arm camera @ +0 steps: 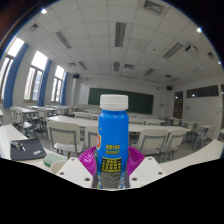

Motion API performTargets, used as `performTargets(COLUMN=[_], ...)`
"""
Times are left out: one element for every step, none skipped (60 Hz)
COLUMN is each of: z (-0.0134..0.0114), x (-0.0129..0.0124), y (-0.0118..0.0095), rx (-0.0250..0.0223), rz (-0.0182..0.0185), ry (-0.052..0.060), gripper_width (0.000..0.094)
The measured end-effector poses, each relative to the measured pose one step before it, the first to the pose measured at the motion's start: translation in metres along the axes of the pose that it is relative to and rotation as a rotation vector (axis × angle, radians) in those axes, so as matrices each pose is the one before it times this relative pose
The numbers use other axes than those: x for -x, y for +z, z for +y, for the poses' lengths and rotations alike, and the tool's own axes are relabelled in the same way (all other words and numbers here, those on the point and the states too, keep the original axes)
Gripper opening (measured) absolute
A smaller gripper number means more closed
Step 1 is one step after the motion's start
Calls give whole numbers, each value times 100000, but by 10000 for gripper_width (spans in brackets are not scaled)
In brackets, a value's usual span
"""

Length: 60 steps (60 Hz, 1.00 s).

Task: Pour water

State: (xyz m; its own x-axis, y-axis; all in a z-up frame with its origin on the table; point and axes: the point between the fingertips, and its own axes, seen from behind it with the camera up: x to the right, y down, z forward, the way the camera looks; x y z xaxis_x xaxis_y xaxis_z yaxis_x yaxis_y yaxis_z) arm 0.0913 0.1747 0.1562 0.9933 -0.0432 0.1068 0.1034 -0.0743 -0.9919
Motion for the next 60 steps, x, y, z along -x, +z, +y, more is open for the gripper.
performTargets(z=[566, 499, 509, 102, 515, 605, 467, 1722, -156, 310, 219, 244, 317, 475, 620, 605, -349, 204, -94, 76, -22, -10, 177, -90, 130, 4, -14, -1176, 847, 105, 149, 255, 466, 522, 201, 413, 211, -112, -264, -255, -377, -12, -367, 562, 123, 70, 26, 30, 45, -377, -322, 15, 209, 2, -167, 102, 60, 8, -31, -474], x=[39, -37, -131, -686, -86, -110, 17, 769, -979, -64, -378, -206, -284, -258, -207, 506, 1136, -1316, -478, -171, -61, -160, 576, -60, 92, 31, 13, -902, 1037, 72, 61, -59, -5, 29, -594, -97, -34, -20, 4, 67, -551, 146, -633, 746, 201, 264, 336, 410, 530, 28, 218, 623, 868, 593, 415, 674, 673, 616, 646, 906], y=[631, 529, 578, -105, 506, 156, 374, -338, -363, 148, -52, 111, 114, 138, 129, 169, 1177, -1174, -69, -91, -2, -14, 38, 101, -57, -6, -13, 949, -989, -88, -122, -112, -222, -248, 256, -475, -721, -621, -693, -776, -270, -831, -324, -1257, -854, -907, -873, -899, -899, -579, -1341, -905, -660, -818, -999, -730, -698, -629, -542, -789], rx=[704, 530, 389, 1136, 709, 784, 755, 315, 999, 603, 283, 203, 415, 943, 1552, -597, -2164, 708, -154, 376, 233, 114, 10, -212, -111, -248, 26, 490, 163, 604, 939, 1485, 2150, 2727, 2844, 1985, 384, -695, -1357, -1407, -641, -340, 689, 96, -13, -230, -454, -399, -354, -309, -473, -853, -916, -911, -819, -675, -587, -765, -1033, -1055], rz=[-258, 132, 319, 37, 266, 17, -304, -442, -601, -153, 204, 461, 506, 438, 392, 673, -174, -497, 614, -294, -633, -169, 42, -226, 11, 8, -97, -369, 21, -405, -494, -81, 5, -118, 474, 1021, 960, 643, 462, 334, -43, 120, 58, 110, -95, -26, -100, -336, -636, -809, -786, -702, -695, -580, -597, -838, -966, -975, -962, -927], ry=[1828, 1288, 974, 768, 867, 951, 940, 967, 84, -43, -530, -839, -1079, -1117, -1269, -1081, 1442, 941, 901, 1089, 696, -203, -462, -533, -421, -364, -503, -639, -729, -929, -926, -947, -1091, -1041, -560, -59, 126, 37, -139, -386, -764, -638, -623, -243, -157, 132, 323, 304, 178, 180, 537, 897, 1218, 1231, 1097, 1171, 1149, 1296, 1606, 1801], gripper_width=[353, 353, 354, 353, 354, 353, 353, 353, 353, 353, 353, 353, 353, 353, 358, 357, 354, 355, 355, 355, 355, 355, 357, 365, 380, 399, 433, 476, 507, 538, 571, 602, 653, 727, 822, 862, 833, 819, 819, 824, 837, 846, 858, 863, 859, 859, 857, 856, 856, 858, 858, 858, 859, 858, 858, 858, 859, 859, 859, 858])
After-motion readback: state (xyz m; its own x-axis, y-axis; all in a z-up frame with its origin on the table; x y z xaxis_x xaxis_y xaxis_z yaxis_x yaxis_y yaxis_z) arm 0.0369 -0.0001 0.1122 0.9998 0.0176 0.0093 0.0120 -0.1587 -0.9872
